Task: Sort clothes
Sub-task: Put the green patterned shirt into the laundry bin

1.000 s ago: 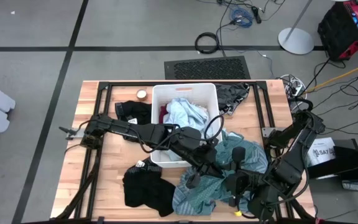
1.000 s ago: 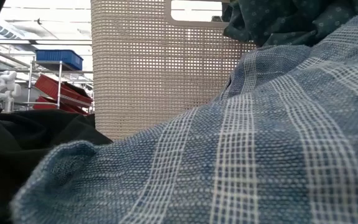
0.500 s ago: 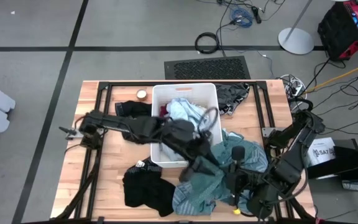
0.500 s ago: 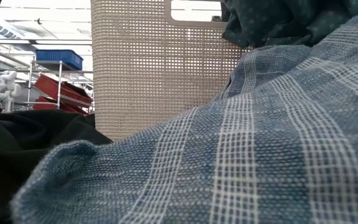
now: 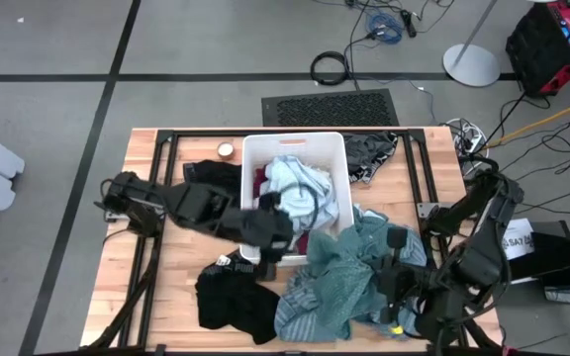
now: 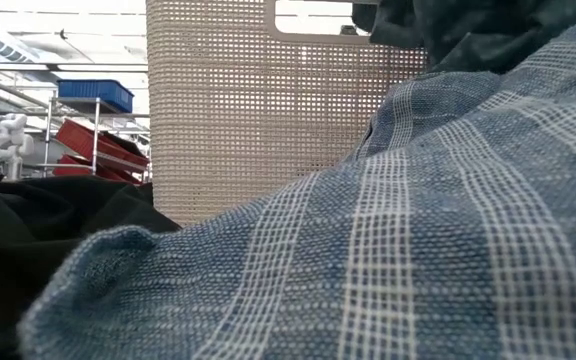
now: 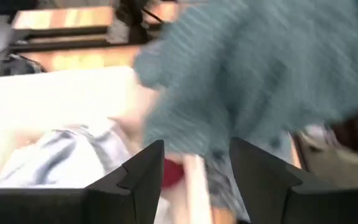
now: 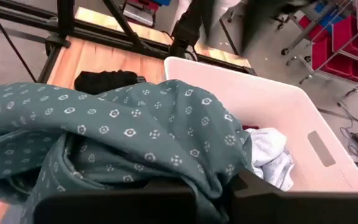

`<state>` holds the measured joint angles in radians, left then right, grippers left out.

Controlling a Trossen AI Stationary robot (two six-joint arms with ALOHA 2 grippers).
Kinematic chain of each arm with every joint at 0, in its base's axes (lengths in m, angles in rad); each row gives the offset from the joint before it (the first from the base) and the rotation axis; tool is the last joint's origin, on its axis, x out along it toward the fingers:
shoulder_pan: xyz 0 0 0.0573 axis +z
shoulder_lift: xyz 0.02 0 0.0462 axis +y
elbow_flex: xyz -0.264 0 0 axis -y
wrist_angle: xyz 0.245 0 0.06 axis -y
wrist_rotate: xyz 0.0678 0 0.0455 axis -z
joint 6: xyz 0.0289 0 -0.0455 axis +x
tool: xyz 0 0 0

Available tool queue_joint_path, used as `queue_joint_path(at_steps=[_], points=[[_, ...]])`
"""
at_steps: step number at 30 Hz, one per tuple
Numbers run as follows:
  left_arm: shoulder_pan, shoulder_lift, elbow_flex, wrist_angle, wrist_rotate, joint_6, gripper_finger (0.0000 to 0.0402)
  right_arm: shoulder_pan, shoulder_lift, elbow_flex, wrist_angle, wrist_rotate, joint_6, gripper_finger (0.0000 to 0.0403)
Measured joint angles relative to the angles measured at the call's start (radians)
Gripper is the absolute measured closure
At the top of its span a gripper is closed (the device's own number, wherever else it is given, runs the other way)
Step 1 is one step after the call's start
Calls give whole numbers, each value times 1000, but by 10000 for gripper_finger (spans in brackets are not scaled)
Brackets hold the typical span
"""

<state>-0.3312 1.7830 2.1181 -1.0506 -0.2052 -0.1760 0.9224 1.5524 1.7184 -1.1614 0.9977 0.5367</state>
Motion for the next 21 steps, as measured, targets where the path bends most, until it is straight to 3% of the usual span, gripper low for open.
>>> queue_joint_path(at_steps=[5, 9, 14, 21], points=[[-67, 0, -2, -108, -97, -9, 210, -1, -67, 0, 8, -1, -21, 402], [-123, -6, -71, -175, -196, -79, 210, -18, -138, 0, 86, -3, -134, 402], [-186, -63, -238, -171, -200, -213, 210, -34, -238, 0, 342, -5, -434, 403], [-256, -264, -569, 70, -168, -330, 210, -74, -342, 1, 786, -61, -925, 402]])
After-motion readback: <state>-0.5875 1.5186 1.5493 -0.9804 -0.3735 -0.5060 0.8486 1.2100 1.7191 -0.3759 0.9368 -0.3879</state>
